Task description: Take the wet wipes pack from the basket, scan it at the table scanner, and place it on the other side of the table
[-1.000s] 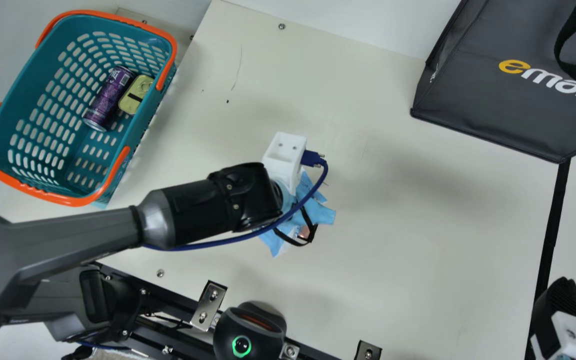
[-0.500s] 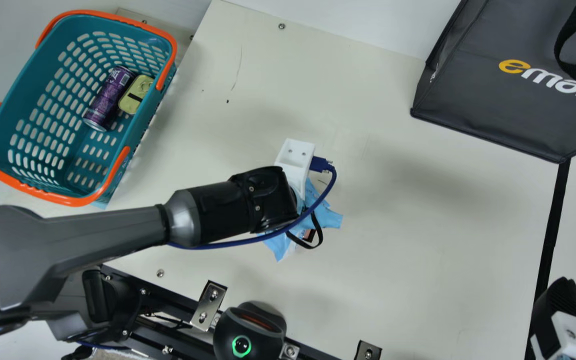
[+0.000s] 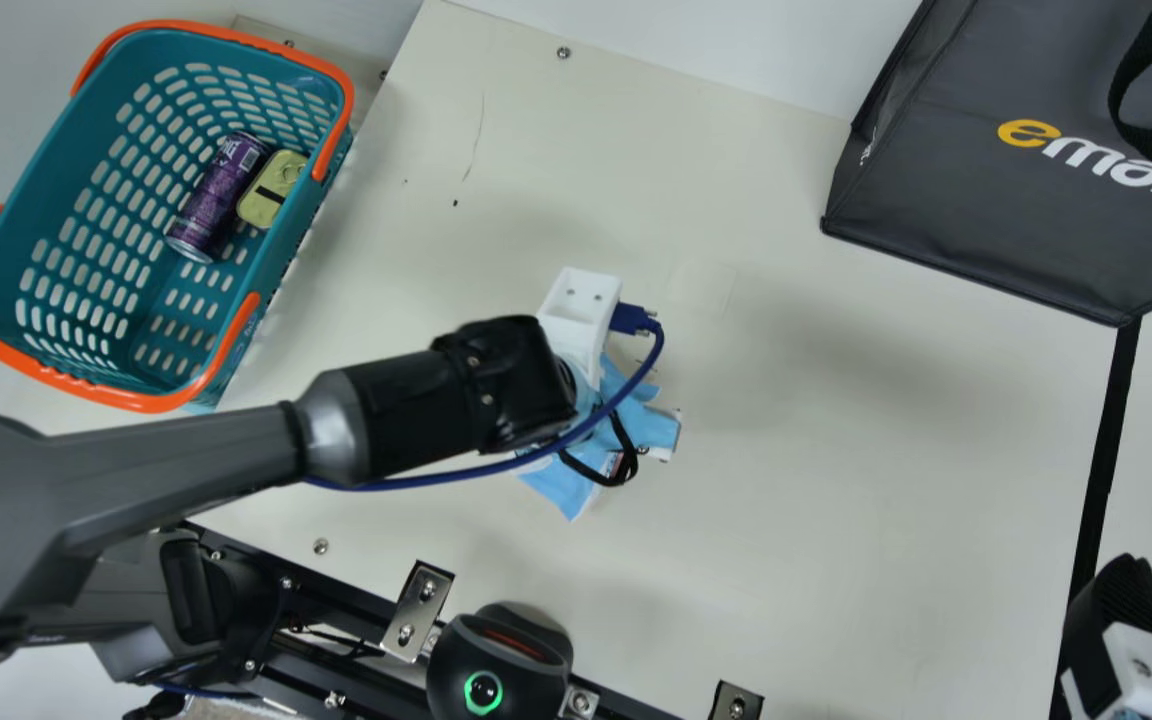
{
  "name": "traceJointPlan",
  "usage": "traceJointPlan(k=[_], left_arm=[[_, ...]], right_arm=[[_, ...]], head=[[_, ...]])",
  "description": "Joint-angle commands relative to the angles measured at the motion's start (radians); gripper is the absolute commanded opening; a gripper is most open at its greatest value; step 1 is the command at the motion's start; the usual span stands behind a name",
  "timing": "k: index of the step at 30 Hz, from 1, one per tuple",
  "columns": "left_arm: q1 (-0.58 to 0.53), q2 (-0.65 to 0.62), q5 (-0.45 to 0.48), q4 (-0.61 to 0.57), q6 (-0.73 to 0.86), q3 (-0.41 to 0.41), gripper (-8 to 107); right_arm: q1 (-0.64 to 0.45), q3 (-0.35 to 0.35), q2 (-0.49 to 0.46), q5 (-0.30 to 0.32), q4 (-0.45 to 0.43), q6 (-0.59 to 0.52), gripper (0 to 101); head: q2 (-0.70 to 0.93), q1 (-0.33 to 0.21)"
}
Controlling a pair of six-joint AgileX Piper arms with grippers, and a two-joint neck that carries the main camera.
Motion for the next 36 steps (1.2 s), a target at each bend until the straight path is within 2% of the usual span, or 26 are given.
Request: traceJointPlan(k=[1, 8, 17, 28, 36], left_arm=[[0.029, -0.043, -0.022, -0.035, 0.057, 0.018, 90], [0.156, -0.182, -0.069, -0.172, 0.289, 0.093, 90], [0.355, -0.343, -0.033, -0.3, 0.62, 0.148, 90], [0.595, -0.47, 0.069, -0.365, 0.924, 0.122, 90], [0.708, -0.514, 0.108, -0.365, 1.045, 0.1, 90]], right_arm=[[0.0, 0.0, 0.0, 0.0, 0.0, 0.0, 95], [0.0, 0.0, 0.0, 0.0, 0.0, 0.0, 95], [0.0, 0.0, 0.0, 0.0, 0.0, 0.0, 95], [0.0, 0.0, 0.0, 0.0, 0.0, 0.0, 95], [0.0, 0.0, 0.0, 0.0, 0.0, 0.0, 95]], head=[[0.002, -0.026], [0.002, -0.026], [0.002, -0.026], [0.002, -0.026], [-0.184, -0.026]])
